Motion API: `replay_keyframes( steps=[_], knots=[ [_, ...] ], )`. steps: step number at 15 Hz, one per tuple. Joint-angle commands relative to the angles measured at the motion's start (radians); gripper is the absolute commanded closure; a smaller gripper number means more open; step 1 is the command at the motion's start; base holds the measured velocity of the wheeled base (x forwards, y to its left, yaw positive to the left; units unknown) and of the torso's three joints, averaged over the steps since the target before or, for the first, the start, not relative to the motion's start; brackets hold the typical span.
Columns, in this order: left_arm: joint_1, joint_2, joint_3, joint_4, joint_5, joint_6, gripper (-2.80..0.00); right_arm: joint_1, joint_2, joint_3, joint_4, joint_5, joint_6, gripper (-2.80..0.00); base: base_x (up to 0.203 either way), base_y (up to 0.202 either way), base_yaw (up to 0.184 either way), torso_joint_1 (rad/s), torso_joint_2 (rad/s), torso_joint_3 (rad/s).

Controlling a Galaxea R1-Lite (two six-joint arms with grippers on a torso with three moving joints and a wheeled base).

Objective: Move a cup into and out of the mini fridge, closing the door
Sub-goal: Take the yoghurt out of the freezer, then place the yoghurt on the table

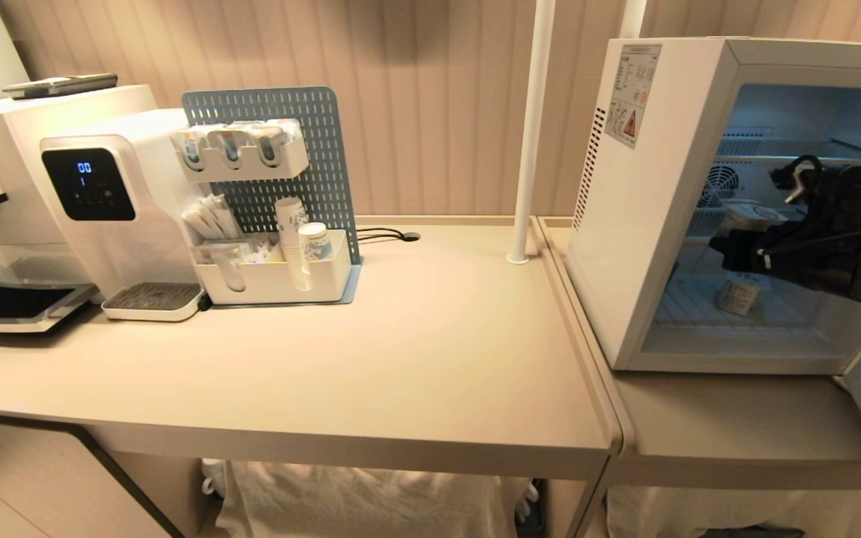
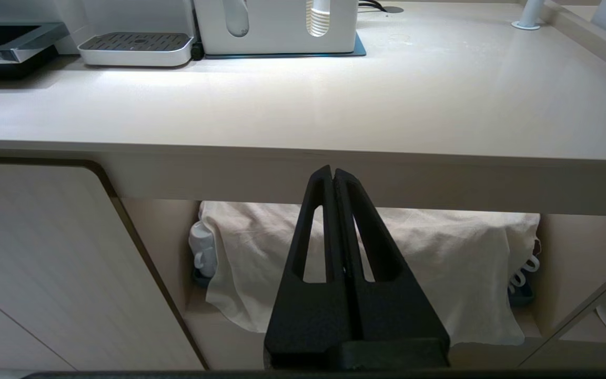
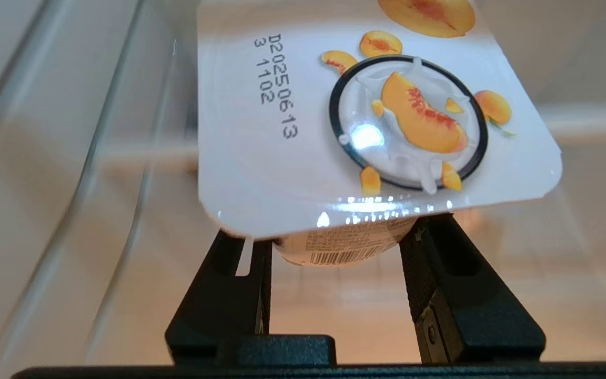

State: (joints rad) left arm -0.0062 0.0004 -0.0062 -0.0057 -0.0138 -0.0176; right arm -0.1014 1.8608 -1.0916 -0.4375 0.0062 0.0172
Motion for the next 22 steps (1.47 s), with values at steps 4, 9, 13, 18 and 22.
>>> replay_keyframes(
  steps=[4, 9, 13, 18, 22],
  knots=[
    [0.000, -0.002, 0.000, 0.000, 0.000, -0.001, 0.00, 0.025, -0.252, 0.153, -0.001, 0.012, -0.003, 0.00, 0.000, 0.000, 0.000, 0.000, 0.00, 0.000],
    [0.000, -0.002, 0.000, 0.000, 0.000, -0.001, 0.00, 0.027, -0.388, 0.287, 0.002, 0.039, -0.003, 0.00, 0.000, 0.000, 0.000, 0.000, 0.00, 0.000],
    [0.000, -0.002, 0.000, 0.000, 0.000, -0.001, 0.00, 0.045, -0.575, 0.398, 0.042, 0.081, -0.003, 0.00, 0.000, 0.000, 0.000, 0.000, 0.00, 0.000],
    [0.000, -0.002, 0.000, 0.000, 0.000, -0.001, 0.00, 0.070, -0.913, 0.466, 0.265, 0.085, 0.005, 0.00, 0.000, 0.000, 0.000, 0.000, 0.00, 0.000],
    [0.000, -0.002, 0.000, 0.000, 0.000, 0.000, 0.00, 0.071, -1.200, 0.482, 0.529, 0.082, 0.035, 0.00, 0.000, 0.000, 0.000, 0.000, 0.00, 0.000]
  ],
)
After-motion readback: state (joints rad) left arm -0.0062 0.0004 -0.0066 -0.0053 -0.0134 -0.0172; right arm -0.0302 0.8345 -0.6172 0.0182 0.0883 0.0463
